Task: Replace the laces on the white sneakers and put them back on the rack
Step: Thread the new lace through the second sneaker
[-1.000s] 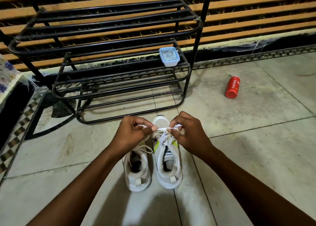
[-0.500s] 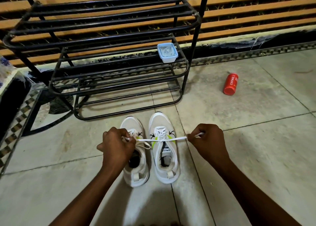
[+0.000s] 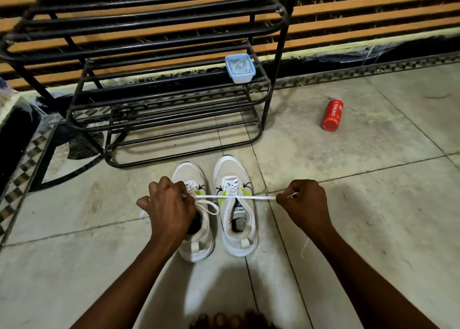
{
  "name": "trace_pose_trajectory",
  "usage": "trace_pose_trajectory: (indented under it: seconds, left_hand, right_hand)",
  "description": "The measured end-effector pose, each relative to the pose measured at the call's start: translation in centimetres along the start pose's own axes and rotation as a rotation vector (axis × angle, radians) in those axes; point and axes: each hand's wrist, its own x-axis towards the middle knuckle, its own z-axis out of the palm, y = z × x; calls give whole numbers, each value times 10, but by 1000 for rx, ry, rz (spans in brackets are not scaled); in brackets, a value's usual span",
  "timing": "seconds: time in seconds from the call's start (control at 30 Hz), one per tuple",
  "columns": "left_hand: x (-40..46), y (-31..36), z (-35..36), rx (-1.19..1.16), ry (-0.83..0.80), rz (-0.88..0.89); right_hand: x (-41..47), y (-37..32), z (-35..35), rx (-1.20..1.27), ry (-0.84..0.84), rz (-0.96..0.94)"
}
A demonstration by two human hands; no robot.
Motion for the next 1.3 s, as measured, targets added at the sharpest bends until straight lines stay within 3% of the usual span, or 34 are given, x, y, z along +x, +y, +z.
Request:
trace_pose_trajectory:
  seconds: [0.6,0.73,0.83,0.9,1.0,1.17,1.3]
  left_hand:
    - [-2,-3,-4,59,-8,32]
    - [-1,-5,-17,-160,-67,-39]
    - [1,-7,-33,-546,-183,-13]
    - [2,3,-46,-885,-313,-53]
    - [1,27,-58,-1238,-429,-142]
    - [0,54,-43,-1420,-394,-194]
    - [-7,70,-28,-1329,-225,-191]
  right_hand:
    - [0,6,3,17,-11,-26]
    - [6,14,-2,-111,-214,-79]
    - [10,15,-12,-112,-444,-107]
    - [7,10,-17,14,-561,-149]
    - [0,-2,-18,397,-580,-183]
    - [-2,-22,4,812,-477,-109]
    - [-6,-33,22,1013,-364,20]
